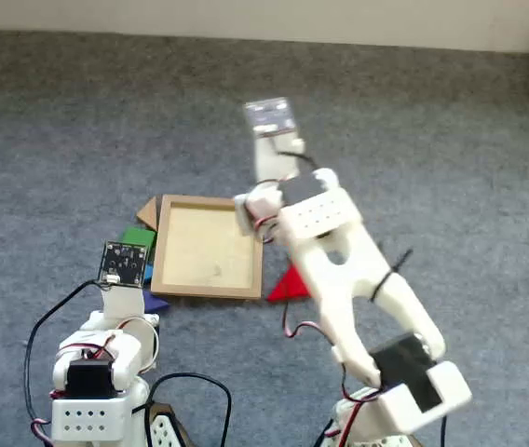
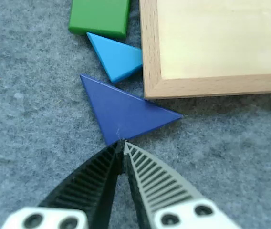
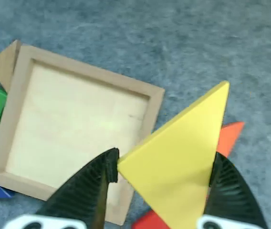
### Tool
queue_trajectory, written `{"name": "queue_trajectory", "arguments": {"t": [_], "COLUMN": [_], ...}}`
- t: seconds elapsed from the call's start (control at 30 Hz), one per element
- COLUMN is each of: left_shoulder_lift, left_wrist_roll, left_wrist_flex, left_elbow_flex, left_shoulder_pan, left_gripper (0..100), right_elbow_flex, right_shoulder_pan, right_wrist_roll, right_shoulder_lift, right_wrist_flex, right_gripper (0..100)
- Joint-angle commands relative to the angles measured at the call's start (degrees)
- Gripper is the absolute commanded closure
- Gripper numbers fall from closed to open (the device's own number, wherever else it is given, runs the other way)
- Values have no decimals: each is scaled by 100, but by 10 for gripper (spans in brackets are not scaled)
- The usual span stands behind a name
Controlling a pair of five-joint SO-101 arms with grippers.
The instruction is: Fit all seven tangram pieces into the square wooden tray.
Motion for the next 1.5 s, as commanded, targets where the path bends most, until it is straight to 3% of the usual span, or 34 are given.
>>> {"name": "queue_trajectory", "arguments": {"t": [0.0,0.27,0.9,1.13,1.47], "left_shoulder_lift": [-145,-145,-145,-145,-145], "left_wrist_roll": [35,35,35,35,35], "left_wrist_flex": [18,18,18,18,18], "left_elbow_flex": [110,110,110,110,110], "left_shoulder_pan": [-84,-84,-84,-84,-84], "left_gripper": [994,994,994,994,994], "right_elbow_flex": [-330,-769,-1314,-1323,-1859], "right_shoulder_pan": [-453,-1059,-1024,-1024,-936], "right_wrist_roll": [-545,-853,-1486,-1486,-1442], "right_shoulder_lift": [198,1174,2044,2026,2018], "right_wrist_flex": [-400,-620,-585,-303,330], "right_gripper": [785,785,780,649,641]}}
